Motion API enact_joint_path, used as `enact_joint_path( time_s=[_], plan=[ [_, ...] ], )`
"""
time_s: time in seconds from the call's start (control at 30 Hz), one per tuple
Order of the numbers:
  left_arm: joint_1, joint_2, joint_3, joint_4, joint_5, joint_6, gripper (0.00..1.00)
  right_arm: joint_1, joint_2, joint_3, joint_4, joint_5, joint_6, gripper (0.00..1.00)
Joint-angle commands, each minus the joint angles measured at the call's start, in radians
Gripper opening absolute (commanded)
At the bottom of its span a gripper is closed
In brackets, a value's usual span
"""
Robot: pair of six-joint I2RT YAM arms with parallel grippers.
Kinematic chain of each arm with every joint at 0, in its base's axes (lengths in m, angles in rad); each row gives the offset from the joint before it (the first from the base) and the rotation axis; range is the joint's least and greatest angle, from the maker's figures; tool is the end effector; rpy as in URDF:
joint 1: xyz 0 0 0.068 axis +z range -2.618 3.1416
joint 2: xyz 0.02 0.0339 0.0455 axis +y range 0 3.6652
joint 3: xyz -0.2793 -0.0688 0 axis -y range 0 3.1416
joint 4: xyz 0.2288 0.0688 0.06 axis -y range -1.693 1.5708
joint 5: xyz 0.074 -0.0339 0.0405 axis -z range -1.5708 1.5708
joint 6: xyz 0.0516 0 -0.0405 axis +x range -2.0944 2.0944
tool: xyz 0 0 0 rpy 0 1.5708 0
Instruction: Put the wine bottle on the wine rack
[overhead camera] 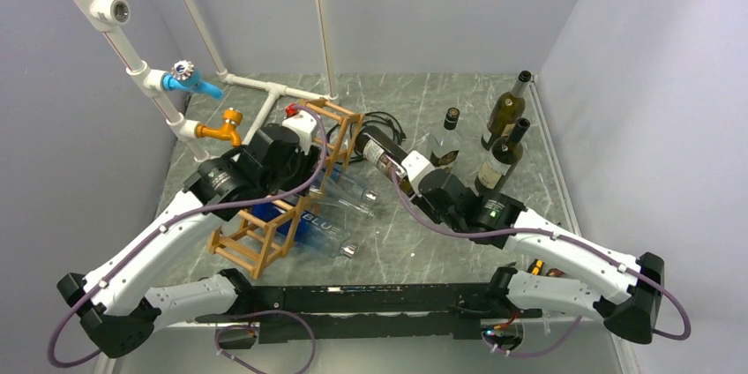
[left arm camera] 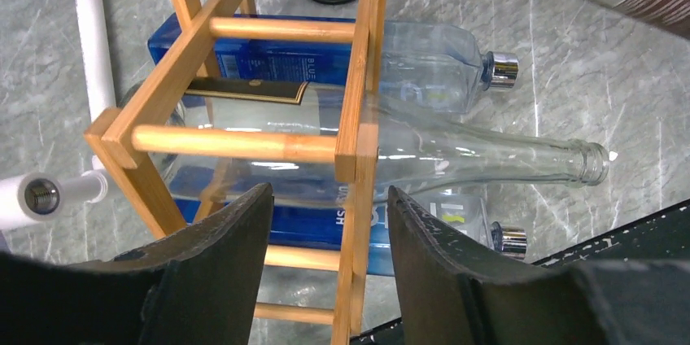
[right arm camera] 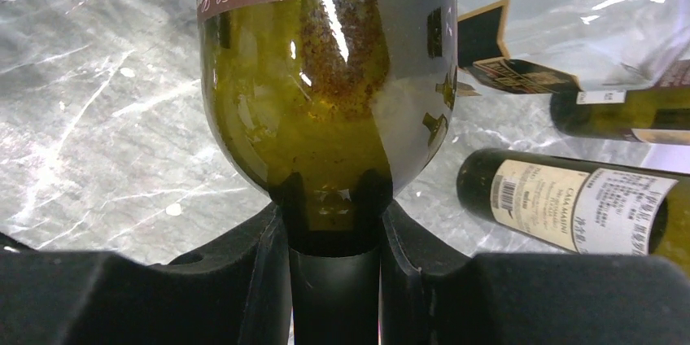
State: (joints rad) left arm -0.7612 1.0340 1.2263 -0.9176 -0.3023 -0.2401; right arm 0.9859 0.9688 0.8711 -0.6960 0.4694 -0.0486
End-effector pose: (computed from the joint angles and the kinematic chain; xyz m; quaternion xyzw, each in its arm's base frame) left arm 0.1427 -0.1148 0.3744 0.1726 0.8871 -0.0742 0.4217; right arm 0.1186 0.1368 0.2955 -0.3685 0.8259 -0.0256 0.4259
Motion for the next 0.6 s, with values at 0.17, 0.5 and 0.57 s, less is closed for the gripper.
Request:
enact_joint_path(
  time_s=[0.17, 0.5, 0.57],
  plan=[
    [0.011, 0.032, 0.005, 0.050, 0.086, 0.050, 0.59, -0.039, 0.043, 0.080, 0.168, -0.090, -0.017, 0.00],
    [0.013, 0.055, -0.045, 0.089, 0.119, 0.100, 0.52, -0.065, 0.111, 0.141, 0.176, -0.140, -0.081, 0.00],
    [0.014, 0.054, -0.066, 0.112, 0.135, 0.112, 0.50, -0.072, 0.116, 0.146, 0.197, -0.151, -0.091, 0.00]
  ],
)
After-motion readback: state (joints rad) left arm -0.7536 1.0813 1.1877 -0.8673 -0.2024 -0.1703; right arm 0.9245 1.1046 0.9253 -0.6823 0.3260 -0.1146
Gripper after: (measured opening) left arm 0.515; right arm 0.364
